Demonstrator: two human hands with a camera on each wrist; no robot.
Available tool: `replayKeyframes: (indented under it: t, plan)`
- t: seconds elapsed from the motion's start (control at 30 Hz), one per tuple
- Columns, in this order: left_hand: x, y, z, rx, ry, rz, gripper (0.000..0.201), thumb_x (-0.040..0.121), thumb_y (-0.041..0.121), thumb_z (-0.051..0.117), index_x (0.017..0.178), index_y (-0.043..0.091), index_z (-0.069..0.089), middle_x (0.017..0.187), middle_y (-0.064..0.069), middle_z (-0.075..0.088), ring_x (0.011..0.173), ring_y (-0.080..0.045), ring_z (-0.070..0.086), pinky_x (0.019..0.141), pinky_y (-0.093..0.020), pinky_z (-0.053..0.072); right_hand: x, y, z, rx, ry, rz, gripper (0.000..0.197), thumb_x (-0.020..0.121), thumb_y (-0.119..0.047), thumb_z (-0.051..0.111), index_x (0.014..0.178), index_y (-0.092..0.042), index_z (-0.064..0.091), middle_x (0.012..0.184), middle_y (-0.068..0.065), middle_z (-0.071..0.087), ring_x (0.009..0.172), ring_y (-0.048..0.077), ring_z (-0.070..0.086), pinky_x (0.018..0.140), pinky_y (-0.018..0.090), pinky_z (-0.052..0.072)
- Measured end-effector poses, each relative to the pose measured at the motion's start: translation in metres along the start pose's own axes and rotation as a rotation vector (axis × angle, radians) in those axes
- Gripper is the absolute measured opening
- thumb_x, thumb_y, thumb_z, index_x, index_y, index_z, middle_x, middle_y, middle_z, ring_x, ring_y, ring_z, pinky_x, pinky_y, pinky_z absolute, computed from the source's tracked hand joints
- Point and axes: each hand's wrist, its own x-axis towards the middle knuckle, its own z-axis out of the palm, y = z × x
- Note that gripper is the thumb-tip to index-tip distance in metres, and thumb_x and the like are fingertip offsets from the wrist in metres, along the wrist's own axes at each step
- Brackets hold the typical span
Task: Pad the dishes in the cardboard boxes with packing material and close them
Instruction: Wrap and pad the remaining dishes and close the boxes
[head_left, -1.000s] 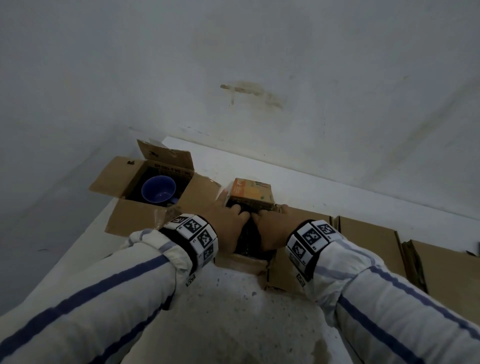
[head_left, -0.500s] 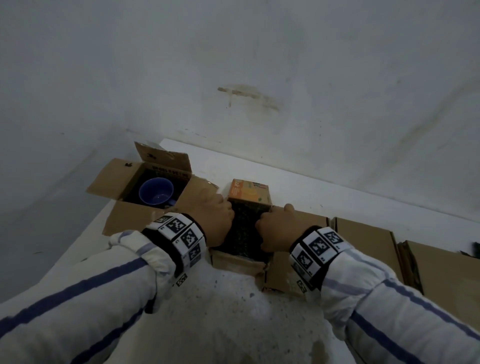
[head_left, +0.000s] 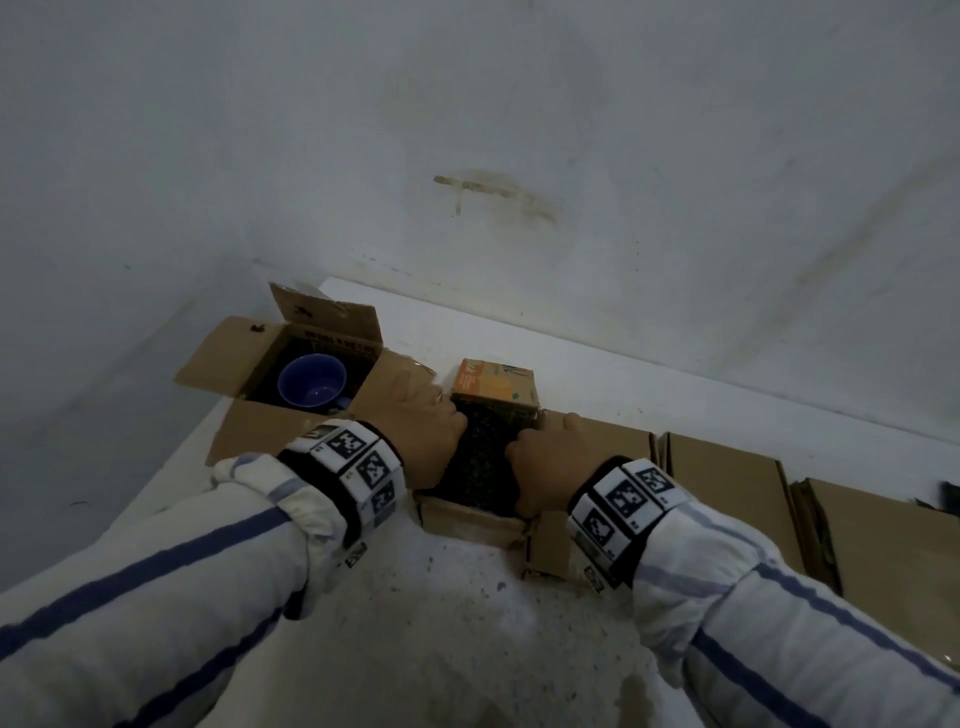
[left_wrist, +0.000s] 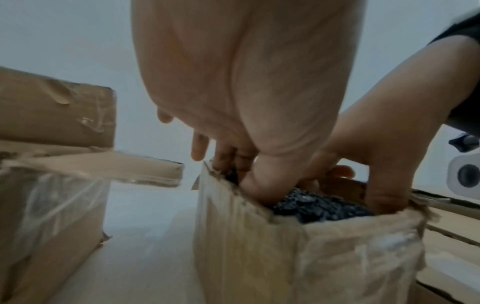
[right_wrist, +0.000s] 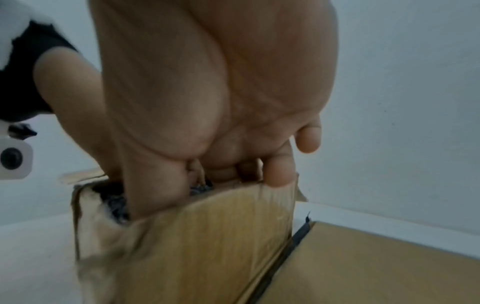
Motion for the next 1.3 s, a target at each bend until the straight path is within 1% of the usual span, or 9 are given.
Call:
replayKeyframes:
  t: [0.17, 0.3, 0.47, 0.6, 0.9, 1.03, 1.1, 1.23, 1.3]
  plan:
    - [0.013, 0.019, 0.01, -0.11, -0.021, -0.096, 0.054, 0.084, 0.013, 0.05, 0.135, 0.012, 0.033, 0.124, -0.009, 0.054, 0.14, -0.036, 0.015, 0.108, -0.067, -0.002, 0.0, -0.006, 0.01, 0.012, 0.104, 0.018, 0.034, 0.087, -0.038, 0.054, 0.117, -0.023, 0.057, 0.11, 0.001, 0.055, 0.095, 0.02, 0.056, 0.096, 0.044, 0.026]
    - [0.009, 0.011, 0.016, -0.164, -0.041, -0.063, 0.07, 0.085, 0.023, 0.054, 0.146, 0.019, 0.02, 0.142, -0.006, 0.042, 0.143, -0.032, 0.007, 0.109, -0.063, 0.002, -0.003, 0.004, 0.009, 0.104, -0.017, -0.002, 0.04, 0.083, -0.047, 0.058, 0.112, -0.019, 0.06, 0.113, 0.004, 0.054, 0.099, 0.023, 0.054, 0.088, 0.044, 0.029]
    - [-0.004, 0.006, 0.019, -0.327, 0.159, -0.086, 0.05, 0.082, 0.026, 0.055, 0.131, 0.032, 0.043, 0.132, 0.004, 0.046, 0.127, -0.021, 0.034, 0.106, -0.042, 0.023, -0.016, 0.029, 0.012, 0.548, 0.153, -0.032, 0.022, 0.088, -0.029, 0.057, 0.102, -0.015, 0.069, 0.112, -0.001, 0.062, 0.102, 0.022, 0.058, 0.079, 0.031, 0.044]
    - [0.002, 0.034, 0.005, -0.503, 0.283, -0.105, 0.041, 0.079, 0.018, 0.05, 0.119, 0.028, 0.055, 0.125, 0.005, 0.05, 0.124, -0.018, 0.038, 0.106, -0.036, 0.022, -0.031, 0.035, 0.026, 0.686, 0.314, 0.025, 0.024, 0.092, -0.017, 0.05, 0.111, -0.013, 0.064, 0.12, 0.002, 0.059, 0.107, 0.017, 0.053, 0.076, 0.019, 0.033]
    - [0.054, 0.184, -0.079, -0.67, 0.253, 0.089, 0.018, 0.089, 0.016, 0.044, 0.097, 0.019, 0.06, 0.112, -0.008, 0.061, 0.092, -0.023, 0.057, 0.078, -0.035, 0.046, -0.109, 0.111, 0.104, 0.943, 0.429, 0.305, 0.026, 0.095, -0.022, 0.047, 0.103, -0.011, 0.069, 0.107, 0.008, 0.068, 0.097, 0.025, 0.063, 0.078, 0.028, 0.047]
    - [0.083, 0.268, -0.109, -0.794, 0.127, 0.158, 0.029, 0.09, 0.014, 0.042, 0.113, 0.013, 0.059, 0.119, -0.009, 0.058, 0.109, -0.028, 0.054, 0.092, -0.038, 0.046, -0.161, 0.167, 0.152, 0.954, 0.406, 0.463, 0.021, 0.094, -0.022, 0.049, 0.094, -0.012, 0.068, 0.097, 0.008, 0.066, 0.094, 0.026, 0.061, 0.072, 0.025, 0.041]
    - [0.1, 0.309, -0.117, -0.796, 0.103, 0.201, 0.028, 0.089, 0.013, 0.044, 0.111, 0.015, 0.059, 0.113, -0.008, 0.061, 0.098, -0.027, 0.058, 0.082, -0.037, 0.05, -0.186, 0.194, 0.177, 0.98, 0.412, 0.533, 0.019, 0.093, -0.023, 0.051, 0.078, -0.019, 0.062, 0.079, -0.001, 0.06, 0.085, 0.022, 0.056, 0.069, 0.023, 0.035]
    - [0.13, 0.384, -0.125, -0.808, 0.036, 0.245, 0.039, 0.088, 0.017, 0.048, 0.126, 0.025, 0.052, 0.131, -0.002, 0.052, 0.114, -0.023, 0.053, 0.096, -0.04, 0.046, -0.232, 0.246, 0.225, 0.998, 0.435, 0.721, 0.017, 0.09, -0.017, 0.052, 0.092, -0.009, 0.067, 0.096, 0.009, 0.066, 0.094, 0.024, 0.059, 0.072, 0.024, 0.036]
    - [0.138, 0.415, -0.132, -0.829, -0.011, 0.281, 0.042, 0.09, 0.013, 0.049, 0.132, 0.018, 0.05, 0.136, -0.005, 0.049, 0.121, -0.023, 0.05, 0.101, -0.035, 0.042, -0.253, 0.268, 0.25, 1.005, 0.424, 0.821, 0.018, 0.09, -0.016, 0.049, 0.079, -0.013, 0.063, 0.092, 0.014, 0.062, 0.091, 0.028, 0.058, 0.073, 0.027, 0.039]
